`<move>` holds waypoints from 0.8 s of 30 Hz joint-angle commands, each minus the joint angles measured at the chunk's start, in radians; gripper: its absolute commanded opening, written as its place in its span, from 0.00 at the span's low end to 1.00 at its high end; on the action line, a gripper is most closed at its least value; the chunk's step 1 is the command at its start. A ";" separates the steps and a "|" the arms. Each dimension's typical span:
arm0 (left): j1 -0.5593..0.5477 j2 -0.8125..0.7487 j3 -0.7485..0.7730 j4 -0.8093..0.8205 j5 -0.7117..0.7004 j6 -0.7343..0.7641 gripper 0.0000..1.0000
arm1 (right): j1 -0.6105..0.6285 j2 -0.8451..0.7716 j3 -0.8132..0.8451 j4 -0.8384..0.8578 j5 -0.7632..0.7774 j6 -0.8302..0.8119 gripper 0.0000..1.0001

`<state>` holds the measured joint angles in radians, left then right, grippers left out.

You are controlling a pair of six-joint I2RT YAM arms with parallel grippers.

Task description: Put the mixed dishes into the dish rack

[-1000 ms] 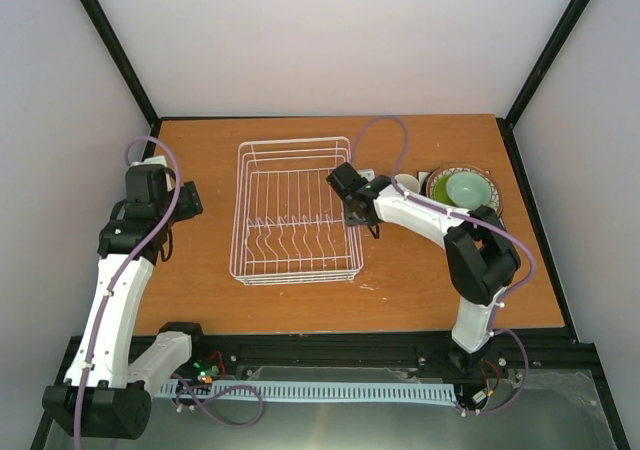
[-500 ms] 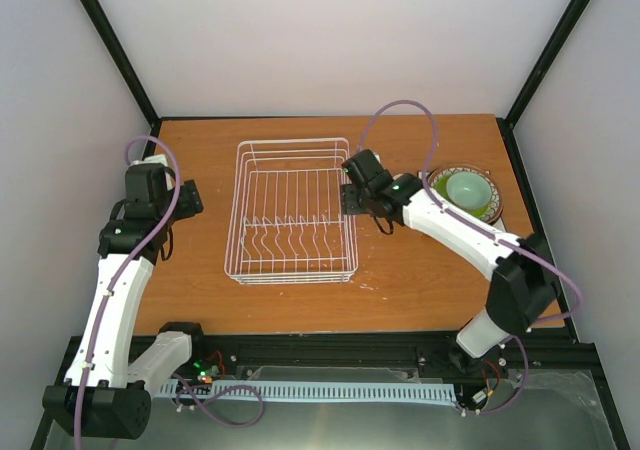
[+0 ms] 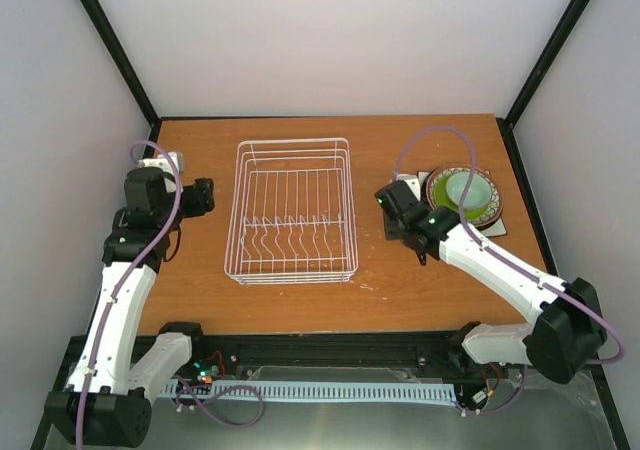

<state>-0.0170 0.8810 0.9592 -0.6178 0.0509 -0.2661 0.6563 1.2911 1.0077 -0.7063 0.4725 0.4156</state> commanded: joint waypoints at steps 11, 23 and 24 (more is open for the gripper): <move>0.003 0.003 -0.065 0.202 0.165 0.015 0.76 | -0.083 0.000 -0.142 0.191 0.043 -0.153 0.49; 0.003 0.003 -0.072 0.215 0.138 0.035 0.76 | -0.173 0.133 -0.121 0.274 -0.103 -0.179 0.49; 0.003 0.003 -0.072 0.217 0.137 0.038 0.76 | -0.178 0.142 -0.120 0.286 -0.112 -0.181 0.49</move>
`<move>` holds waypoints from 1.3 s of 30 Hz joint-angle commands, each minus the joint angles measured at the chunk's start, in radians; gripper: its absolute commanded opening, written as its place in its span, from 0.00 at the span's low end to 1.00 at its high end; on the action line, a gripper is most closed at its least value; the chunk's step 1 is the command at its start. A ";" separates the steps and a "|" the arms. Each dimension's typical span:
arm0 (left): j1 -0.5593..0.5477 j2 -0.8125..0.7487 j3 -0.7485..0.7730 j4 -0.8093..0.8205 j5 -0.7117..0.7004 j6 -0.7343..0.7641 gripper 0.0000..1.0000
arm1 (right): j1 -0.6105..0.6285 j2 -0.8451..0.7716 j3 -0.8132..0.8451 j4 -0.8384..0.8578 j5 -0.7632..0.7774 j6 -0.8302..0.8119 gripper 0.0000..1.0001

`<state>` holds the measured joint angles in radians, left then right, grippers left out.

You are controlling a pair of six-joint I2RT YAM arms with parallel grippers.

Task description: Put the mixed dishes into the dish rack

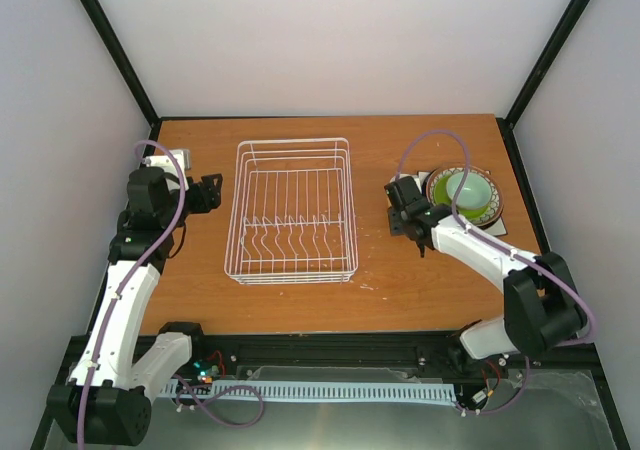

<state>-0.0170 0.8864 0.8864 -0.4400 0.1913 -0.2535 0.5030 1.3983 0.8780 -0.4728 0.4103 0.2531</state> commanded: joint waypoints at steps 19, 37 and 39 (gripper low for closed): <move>0.003 0.000 -0.012 0.047 -0.039 0.058 0.77 | -0.077 0.186 0.061 0.112 -0.065 -0.062 0.41; 0.003 0.004 -0.011 0.056 -0.011 0.062 0.77 | -0.083 0.157 0.067 0.136 -0.068 -0.071 0.03; 0.003 0.001 -0.009 0.060 0.002 0.063 0.77 | -0.084 0.119 0.066 0.141 -0.071 -0.070 0.03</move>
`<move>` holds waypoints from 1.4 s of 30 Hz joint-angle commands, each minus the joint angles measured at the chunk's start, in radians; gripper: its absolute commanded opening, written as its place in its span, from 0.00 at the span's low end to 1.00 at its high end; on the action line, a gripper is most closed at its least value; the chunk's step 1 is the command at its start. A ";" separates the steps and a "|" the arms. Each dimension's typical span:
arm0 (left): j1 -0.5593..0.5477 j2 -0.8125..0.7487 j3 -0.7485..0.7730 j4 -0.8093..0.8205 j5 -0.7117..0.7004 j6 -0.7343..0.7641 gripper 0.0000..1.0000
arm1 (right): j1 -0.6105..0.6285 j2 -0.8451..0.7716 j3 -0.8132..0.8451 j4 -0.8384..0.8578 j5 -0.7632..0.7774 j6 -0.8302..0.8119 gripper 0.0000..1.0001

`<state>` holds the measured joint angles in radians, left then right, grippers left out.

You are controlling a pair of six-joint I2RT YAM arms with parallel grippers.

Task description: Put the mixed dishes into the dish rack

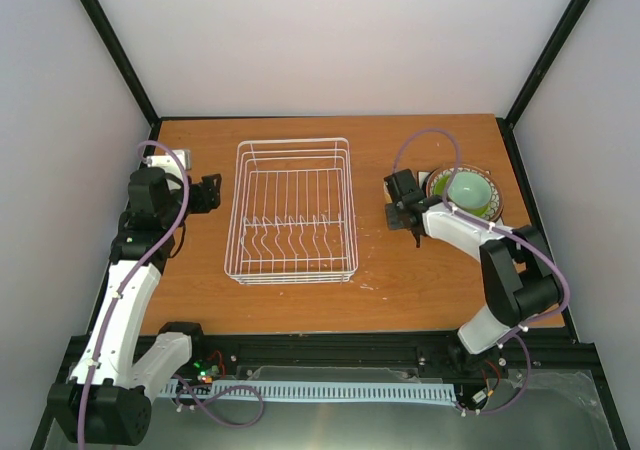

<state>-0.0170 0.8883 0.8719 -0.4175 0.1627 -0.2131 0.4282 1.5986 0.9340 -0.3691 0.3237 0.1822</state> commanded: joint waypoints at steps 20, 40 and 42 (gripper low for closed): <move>0.004 -0.089 -0.009 0.193 0.566 0.021 0.92 | -0.130 -0.424 -0.112 0.796 -1.215 0.799 0.03; 0.003 -0.017 -0.255 0.956 0.945 -0.531 1.00 | 0.061 0.040 -0.117 1.990 -1.329 1.636 0.03; 0.003 -0.004 -0.246 1.013 0.967 -0.577 1.00 | 0.081 0.065 -0.106 2.009 -1.322 1.646 0.03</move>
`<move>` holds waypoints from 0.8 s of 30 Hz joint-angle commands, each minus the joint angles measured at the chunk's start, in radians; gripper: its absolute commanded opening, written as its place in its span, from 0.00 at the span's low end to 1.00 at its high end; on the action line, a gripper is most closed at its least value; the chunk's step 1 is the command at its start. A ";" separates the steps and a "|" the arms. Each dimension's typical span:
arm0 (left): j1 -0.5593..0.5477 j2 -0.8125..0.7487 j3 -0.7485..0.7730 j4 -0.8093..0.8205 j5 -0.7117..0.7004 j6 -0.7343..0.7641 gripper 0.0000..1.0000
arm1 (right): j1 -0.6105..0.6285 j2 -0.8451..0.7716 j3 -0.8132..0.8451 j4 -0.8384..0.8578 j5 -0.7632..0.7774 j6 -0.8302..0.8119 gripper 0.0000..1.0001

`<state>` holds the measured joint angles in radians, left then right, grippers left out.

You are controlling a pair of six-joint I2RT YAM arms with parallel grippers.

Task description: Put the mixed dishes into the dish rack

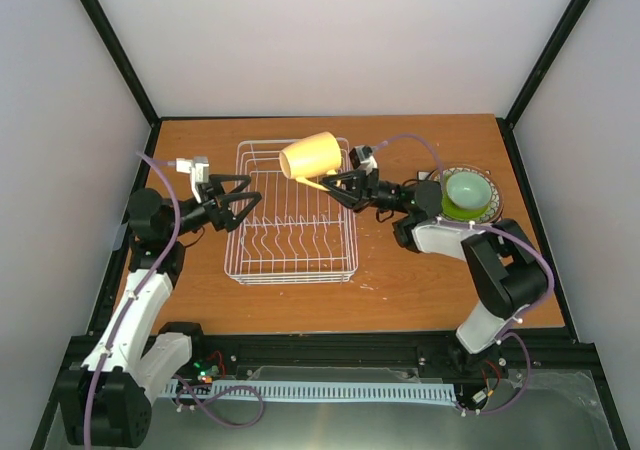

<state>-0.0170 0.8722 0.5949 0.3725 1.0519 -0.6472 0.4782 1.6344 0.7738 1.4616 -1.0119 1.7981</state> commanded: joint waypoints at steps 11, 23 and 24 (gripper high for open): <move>-0.001 0.084 0.033 0.342 0.099 -0.227 1.00 | 0.116 0.126 0.146 0.190 -0.005 0.048 0.03; -0.025 0.125 0.063 0.348 0.068 -0.245 1.00 | 0.174 0.205 0.201 0.165 0.006 0.008 0.03; -0.027 0.126 0.064 0.342 0.065 -0.244 1.00 | 0.176 0.207 0.204 0.163 0.006 0.005 0.03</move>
<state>-0.0277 0.9939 0.6014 0.6773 1.1130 -0.8814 0.6300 1.8359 0.9329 1.4925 -1.0210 1.8412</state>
